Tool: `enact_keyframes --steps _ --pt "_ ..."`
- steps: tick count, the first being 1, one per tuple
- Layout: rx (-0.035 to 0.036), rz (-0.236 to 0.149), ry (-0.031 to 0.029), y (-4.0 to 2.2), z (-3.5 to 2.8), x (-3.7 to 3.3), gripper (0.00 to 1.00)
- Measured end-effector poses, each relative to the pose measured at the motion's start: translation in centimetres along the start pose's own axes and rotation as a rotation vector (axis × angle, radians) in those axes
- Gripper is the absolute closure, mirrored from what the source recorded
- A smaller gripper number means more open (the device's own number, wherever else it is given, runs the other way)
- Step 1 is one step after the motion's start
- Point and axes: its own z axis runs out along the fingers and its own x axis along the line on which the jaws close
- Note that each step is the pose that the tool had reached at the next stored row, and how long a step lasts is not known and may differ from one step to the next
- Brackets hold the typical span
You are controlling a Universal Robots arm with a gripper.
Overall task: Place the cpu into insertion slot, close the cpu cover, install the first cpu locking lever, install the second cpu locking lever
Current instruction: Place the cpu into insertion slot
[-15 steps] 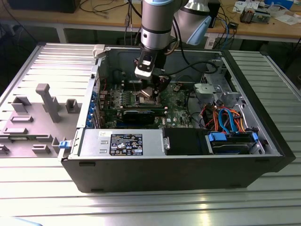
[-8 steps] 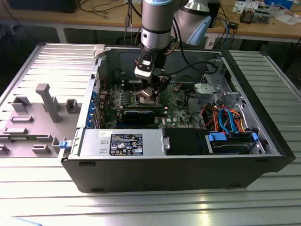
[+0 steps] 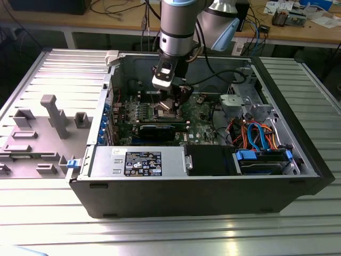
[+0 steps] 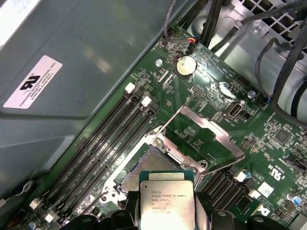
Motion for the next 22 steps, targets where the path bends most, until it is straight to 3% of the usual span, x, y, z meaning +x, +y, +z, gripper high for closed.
enact_keyframes --steps 22 --pt "-0.0002 0.030 0.0007 0.00 0.00 0.00 0.45"
